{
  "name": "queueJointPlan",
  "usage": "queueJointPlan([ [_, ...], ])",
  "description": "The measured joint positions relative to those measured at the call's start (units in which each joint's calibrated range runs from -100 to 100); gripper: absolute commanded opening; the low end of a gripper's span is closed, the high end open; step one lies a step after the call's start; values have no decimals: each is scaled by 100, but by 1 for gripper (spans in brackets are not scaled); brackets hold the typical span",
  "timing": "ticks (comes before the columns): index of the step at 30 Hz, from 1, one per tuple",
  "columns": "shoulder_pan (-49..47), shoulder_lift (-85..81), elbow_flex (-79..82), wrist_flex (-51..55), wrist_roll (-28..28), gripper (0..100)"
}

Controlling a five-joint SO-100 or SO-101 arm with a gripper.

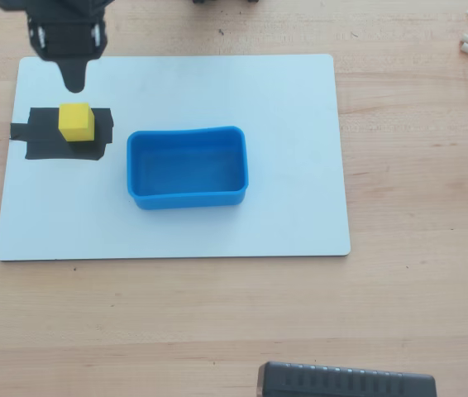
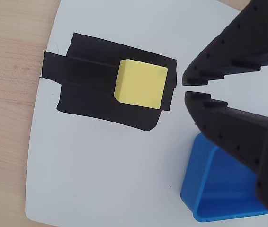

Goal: Pick up yellow cube and drop it in the blue rectangular bin

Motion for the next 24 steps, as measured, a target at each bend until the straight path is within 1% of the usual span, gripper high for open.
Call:
queueJointPlan([
  [3, 0, 257, -50, -53, 5, 2],
  [9, 254, 382, -110, -159, 5, 15],
  [14, 405, 479, -110, -159, 5, 23],
  [17, 405, 630, -110, -159, 5, 24],
  [19, 421, 755, -110, -159, 5, 28],
  [24, 485, 1056, -110, -230, 5, 28],
])
